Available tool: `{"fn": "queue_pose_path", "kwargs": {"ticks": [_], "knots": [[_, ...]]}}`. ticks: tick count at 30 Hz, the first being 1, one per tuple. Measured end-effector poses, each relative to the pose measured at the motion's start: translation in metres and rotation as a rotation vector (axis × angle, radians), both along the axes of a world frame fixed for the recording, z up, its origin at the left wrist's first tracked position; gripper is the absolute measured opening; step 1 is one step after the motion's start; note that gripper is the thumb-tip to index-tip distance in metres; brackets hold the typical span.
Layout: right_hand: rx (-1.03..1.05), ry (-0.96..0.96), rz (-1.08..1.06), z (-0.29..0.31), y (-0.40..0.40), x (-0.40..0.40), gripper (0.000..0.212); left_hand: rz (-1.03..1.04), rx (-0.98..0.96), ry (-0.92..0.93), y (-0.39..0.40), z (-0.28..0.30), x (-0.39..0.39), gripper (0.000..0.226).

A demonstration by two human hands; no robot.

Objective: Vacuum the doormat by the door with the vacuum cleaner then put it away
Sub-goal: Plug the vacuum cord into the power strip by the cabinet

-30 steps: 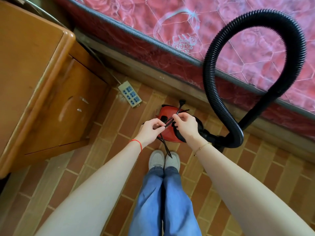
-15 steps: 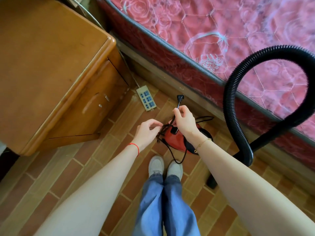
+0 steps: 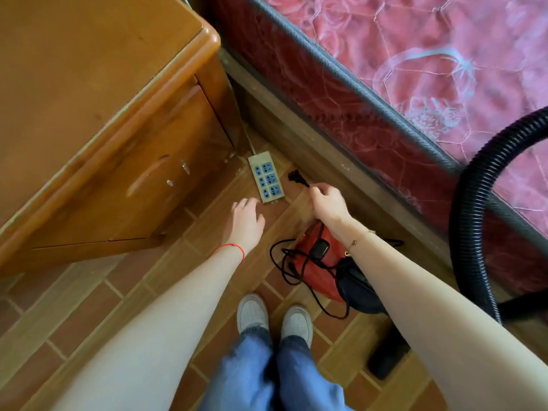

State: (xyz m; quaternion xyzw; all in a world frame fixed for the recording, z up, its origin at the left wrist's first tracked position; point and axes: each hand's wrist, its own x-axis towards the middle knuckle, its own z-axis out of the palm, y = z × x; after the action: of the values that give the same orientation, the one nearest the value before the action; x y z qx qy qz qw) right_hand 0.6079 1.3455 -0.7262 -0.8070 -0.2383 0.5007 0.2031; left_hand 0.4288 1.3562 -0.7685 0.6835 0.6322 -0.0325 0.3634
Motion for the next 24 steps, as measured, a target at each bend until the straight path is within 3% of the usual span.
{"fn": "queue_pose_path", "kwargs": {"ticks": [8,16,24], "knots": [[0.088,-0.181,0.153,-0.086,0.037,-0.014,0.030,-0.144,0.015,0.107,0.023,-0.096,-0.004,0.057],[0.023,-0.505,0.568,-0.153,0.071,-0.032,0.025,-0.194,0.039,0.101,0.048,-0.180,-0.015,0.065],[0.046,-0.683,0.950,-0.186,0.089,-0.042,0.026,-0.259,0.047,0.119,0.061,-0.212,-0.014,0.069]]}}
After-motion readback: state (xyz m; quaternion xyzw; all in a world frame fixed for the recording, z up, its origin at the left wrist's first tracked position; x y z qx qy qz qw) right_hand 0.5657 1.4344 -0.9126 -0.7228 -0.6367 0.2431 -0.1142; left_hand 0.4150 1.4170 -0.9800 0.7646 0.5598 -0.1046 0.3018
